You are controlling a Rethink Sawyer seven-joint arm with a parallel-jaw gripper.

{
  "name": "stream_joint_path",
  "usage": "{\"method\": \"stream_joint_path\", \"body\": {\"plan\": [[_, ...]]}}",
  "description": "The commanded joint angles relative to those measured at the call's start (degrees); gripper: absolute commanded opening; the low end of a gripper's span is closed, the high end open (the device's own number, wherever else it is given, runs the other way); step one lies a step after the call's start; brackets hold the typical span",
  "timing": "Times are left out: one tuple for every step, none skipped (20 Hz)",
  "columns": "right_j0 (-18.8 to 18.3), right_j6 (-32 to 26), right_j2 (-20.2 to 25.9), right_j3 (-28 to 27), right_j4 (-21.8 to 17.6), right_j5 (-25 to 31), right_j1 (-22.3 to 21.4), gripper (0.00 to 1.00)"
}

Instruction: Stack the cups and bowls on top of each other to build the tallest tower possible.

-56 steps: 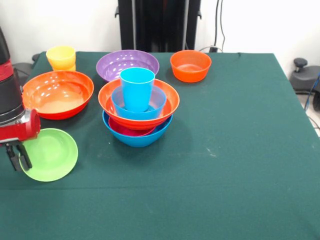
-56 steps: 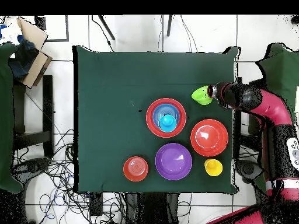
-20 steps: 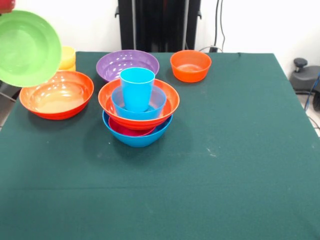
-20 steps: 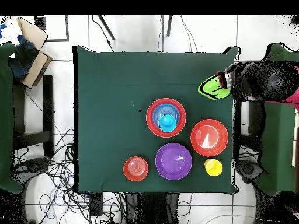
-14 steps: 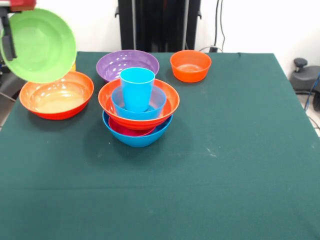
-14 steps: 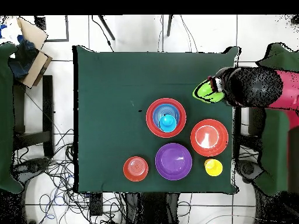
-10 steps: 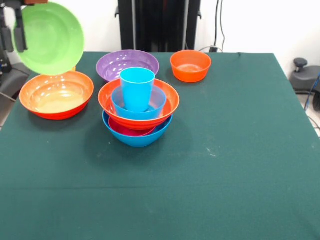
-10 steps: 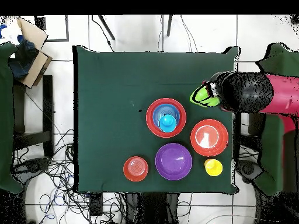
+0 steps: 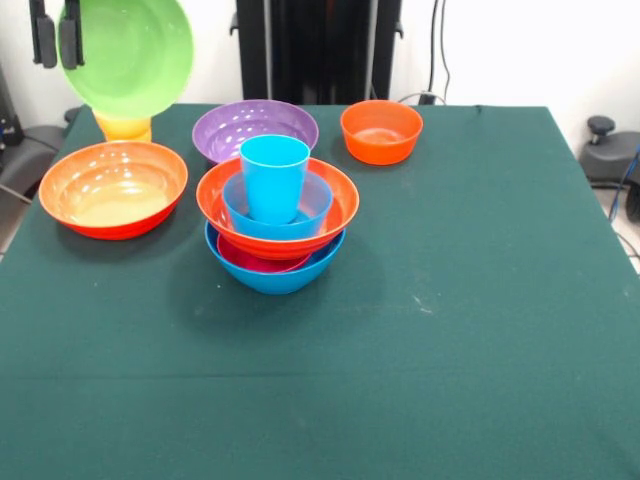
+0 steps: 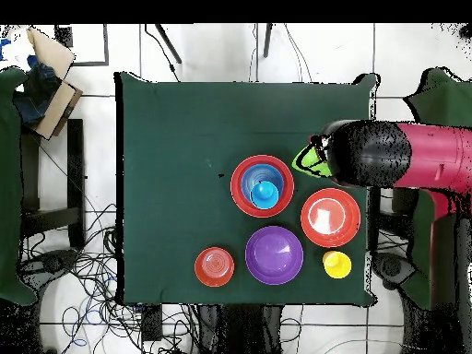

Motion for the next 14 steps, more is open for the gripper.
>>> {"method": "stream_joint_path", "body": {"plan": [[2.3, 8.6, -5.2, 4.5, -0.9, -2.3, -0.8, 0.0], [2.9, 9.3, -5.8, 4.5, -1.6, -3.2, -0.3, 0.0], [3.2, 9.6, -6.1, 4.5, -1.8, -3.9, -0.1, 0.0], [3.6, 10.2, -6.6, 4.7, -2.1, -4.8, 0.2, 0.0], [4.1, 10.8, -7.1, 4.8, -2.5, -5.2, 0.3, 0.0], [4.6, 11.3, -7.6, 5.0, -2.8, -5.6, 0.3, 0.0], [5.0, 11.7, -8.0, 5.1, -3.0, -5.9, 0.3, 0.0], [5.9, 12.7, -9.0, 5.1, -3.7, -6.3, 0.1, 0.0], [6.5, 13.3, -9.6, 5.1, -4.3, -6.4, 0.0, 0.0], [7.4, 14.4, -10.7, 5.4, -4.7, -6.5, -0.4, 0.0], [7.8, 14.7, -11.4, 5.7, -4.5, -6.4, -0.6, 0.0], [7.8, 14.7, -11.5, 7.2, -3.2, -6.7, -1.6, 0.0], [7.5, 14.2, -11.4, 8.3, -1.9, -6.8, -2.3, 0.0], [7.0, 13.4, -10.8, 10.1, 0.8, -6.0, -3.7, 0.0]]}}
